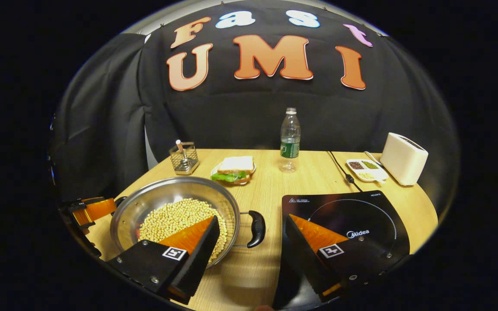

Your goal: First push the handle of the pot to place it horizontally, then grasp the pot with both hands and set it on the induction cooktop.

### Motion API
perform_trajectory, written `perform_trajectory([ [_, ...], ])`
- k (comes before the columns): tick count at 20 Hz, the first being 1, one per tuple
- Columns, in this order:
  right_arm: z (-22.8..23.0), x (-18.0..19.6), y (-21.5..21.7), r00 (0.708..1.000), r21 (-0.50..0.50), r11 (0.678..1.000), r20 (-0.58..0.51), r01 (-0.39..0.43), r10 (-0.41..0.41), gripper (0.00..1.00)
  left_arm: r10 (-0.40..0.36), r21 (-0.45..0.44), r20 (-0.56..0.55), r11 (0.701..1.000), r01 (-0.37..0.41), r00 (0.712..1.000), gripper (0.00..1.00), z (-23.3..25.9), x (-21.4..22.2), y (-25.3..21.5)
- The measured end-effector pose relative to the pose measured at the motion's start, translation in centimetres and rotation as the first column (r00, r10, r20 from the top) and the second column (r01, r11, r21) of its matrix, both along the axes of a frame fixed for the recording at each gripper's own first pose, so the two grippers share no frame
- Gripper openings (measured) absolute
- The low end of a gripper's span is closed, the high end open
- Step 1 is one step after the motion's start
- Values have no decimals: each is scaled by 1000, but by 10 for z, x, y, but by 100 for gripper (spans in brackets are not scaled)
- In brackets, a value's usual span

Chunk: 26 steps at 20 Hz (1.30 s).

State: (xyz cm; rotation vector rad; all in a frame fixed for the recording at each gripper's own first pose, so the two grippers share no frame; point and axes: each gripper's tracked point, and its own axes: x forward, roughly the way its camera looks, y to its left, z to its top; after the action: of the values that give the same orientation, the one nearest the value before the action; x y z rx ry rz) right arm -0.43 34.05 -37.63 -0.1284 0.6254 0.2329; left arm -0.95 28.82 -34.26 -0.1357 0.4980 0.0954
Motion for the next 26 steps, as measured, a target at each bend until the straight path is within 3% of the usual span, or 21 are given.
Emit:
perform_trajectory([
  [3,-24,1,5,998,-19,1000,-65,2,-4,96,4,15,-46,1000,-3,999,90,-15,7,7],
  [4,-29,4,1,997,-37,999,-70,13,-15,90,-2,16,-64,1000,3,998,90,-21,8,6],
  [5,-32,7,-3,997,-52,998,-77,26,-30,96,-8,11,-81,1000,8,997,86,-26,8,4],
  [6,-38,8,-4,994,-44,998,-107,32,-37,96,-12,2,-88,1000,12,996,90,-28,10,4],
  [8,-49,7,3,984,1,999,-173,34,-33,94,-16,-19,-88,1000,14,996,90,-35,14,2],
  [10,-52,7,2,981,1,999,-192,40,-39,86,1,-25,-102,1000,-4,995,82,-41,13,7],
  [11,-55,9,-1,980,-10,999,-192,52,-53,80,3,-33,-100,999,-6,995,61,-42,16,7],
  [13,-53,10,-1,978,3,998,-198,62,-61,67,15,-47,-115,999,-21,993,57,-44,13,5],
  [18,-55,22,6,977,21,998,-209,57,-51,48,69,-13,-127,997,-71,989,48,-32,0,1],
  [19,-54,25,7,977,29,998,-207,55,-48,52,73,-7,-117,997,-74,991,48,-25,0,-1],
  [26,-38,32,-10,991,76,996,-130,52,-42,51,77,19,-55,997,-76,996,48,21,0,-25],
])
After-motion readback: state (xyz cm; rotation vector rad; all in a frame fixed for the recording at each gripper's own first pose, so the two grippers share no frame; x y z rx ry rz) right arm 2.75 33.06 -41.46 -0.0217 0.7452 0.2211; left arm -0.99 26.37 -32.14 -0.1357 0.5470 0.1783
